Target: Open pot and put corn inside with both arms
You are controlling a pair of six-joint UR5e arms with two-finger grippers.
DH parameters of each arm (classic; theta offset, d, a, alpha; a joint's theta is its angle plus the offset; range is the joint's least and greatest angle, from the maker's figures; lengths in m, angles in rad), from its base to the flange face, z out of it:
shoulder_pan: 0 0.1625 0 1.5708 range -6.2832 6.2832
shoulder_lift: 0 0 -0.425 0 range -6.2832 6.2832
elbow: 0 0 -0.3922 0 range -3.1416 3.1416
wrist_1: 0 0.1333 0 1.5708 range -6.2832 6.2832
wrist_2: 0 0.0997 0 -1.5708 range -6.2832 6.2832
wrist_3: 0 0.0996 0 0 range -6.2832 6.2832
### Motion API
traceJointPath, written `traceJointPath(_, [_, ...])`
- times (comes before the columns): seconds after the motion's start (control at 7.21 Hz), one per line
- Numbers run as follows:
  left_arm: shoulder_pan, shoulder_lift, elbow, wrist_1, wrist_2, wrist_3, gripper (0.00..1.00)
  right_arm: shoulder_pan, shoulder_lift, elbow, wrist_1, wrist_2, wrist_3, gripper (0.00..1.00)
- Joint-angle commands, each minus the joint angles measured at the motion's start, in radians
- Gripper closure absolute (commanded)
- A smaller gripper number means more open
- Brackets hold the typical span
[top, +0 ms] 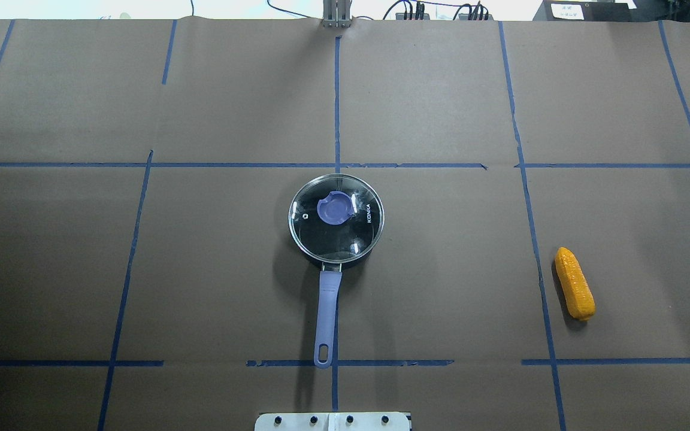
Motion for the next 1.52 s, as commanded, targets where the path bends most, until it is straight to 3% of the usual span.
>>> traceJointPath(0.0, [0.0,0.007,0.0,-0.014,0.008,0.015,0.0,0.0,-0.008,-0.002,0.001,0.0,-0.001,0.0])
traceJointPath(1.39, [-0.002,0.014,-0.015,-0.017,-0.042,0.011,0.0,0.0,-0.002,-0.002,0.0,0.001,0.013,0.0])
